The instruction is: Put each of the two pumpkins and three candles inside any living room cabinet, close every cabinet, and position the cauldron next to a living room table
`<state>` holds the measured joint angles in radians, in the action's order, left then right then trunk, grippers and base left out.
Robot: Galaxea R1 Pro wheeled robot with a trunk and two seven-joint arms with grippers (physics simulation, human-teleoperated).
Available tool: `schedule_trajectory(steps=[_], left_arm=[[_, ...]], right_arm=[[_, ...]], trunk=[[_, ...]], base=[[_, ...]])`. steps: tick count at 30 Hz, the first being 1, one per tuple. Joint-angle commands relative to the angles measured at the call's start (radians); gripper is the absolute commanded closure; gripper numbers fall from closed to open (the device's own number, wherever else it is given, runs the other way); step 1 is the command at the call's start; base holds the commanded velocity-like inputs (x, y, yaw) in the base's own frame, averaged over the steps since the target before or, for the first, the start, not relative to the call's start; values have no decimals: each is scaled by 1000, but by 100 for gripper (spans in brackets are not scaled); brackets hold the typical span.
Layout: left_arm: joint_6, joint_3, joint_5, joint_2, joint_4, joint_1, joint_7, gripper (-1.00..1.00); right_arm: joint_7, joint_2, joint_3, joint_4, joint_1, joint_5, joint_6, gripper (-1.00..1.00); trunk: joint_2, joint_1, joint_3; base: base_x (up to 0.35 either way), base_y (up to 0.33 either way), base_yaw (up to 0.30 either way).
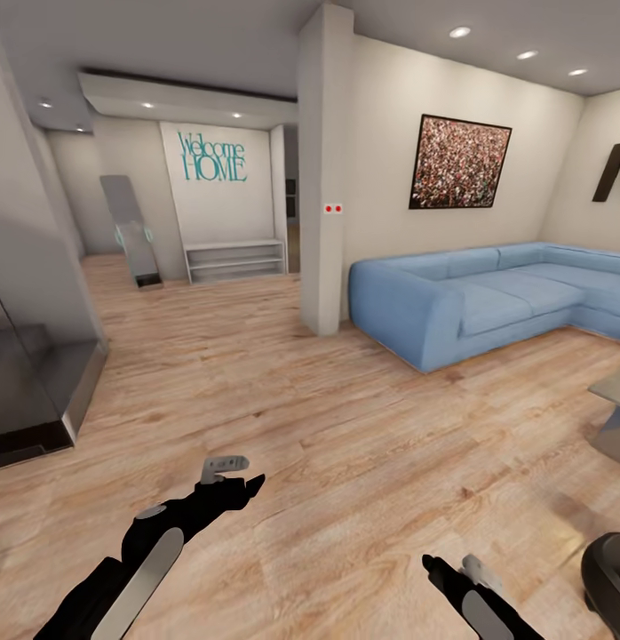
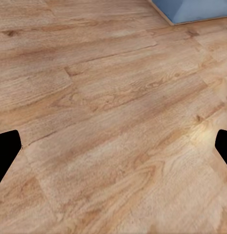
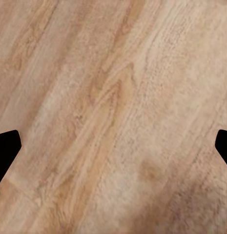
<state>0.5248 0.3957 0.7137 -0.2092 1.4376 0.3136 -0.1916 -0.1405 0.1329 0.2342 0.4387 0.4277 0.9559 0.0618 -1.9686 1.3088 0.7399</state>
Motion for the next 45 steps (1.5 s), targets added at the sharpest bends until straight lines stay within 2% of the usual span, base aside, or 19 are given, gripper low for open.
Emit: schedule_trajectory(steps=[1,7,11,35,45], left_arm=[[1,3,10,-1,1,1,-9,-100],[1,2,10,-3,1,1,-9,-100],[1,2,10,-4,1,1,-8,-100],[1,2,9,-4,1,1,-6,-100],[1,0,10,-4,1,1,-6,-100]], right_arm=[[-8,2,7,3,0,6,3,-100],[49,2,8,3,0,6,8,-100],[63,3,8,2,0,7,9,-100],[64,4,7,0,0,9,15,-100],[64,4,7,-2,0,9,15,-100]], trunk=[[0,0,1],[0,0,1],[0,0,1],[0,0,1],[0,0,1]], base=[[291,187,-6],[257,121,-190],[135,13,-291],[105,2,-299],[188,118,-300]])
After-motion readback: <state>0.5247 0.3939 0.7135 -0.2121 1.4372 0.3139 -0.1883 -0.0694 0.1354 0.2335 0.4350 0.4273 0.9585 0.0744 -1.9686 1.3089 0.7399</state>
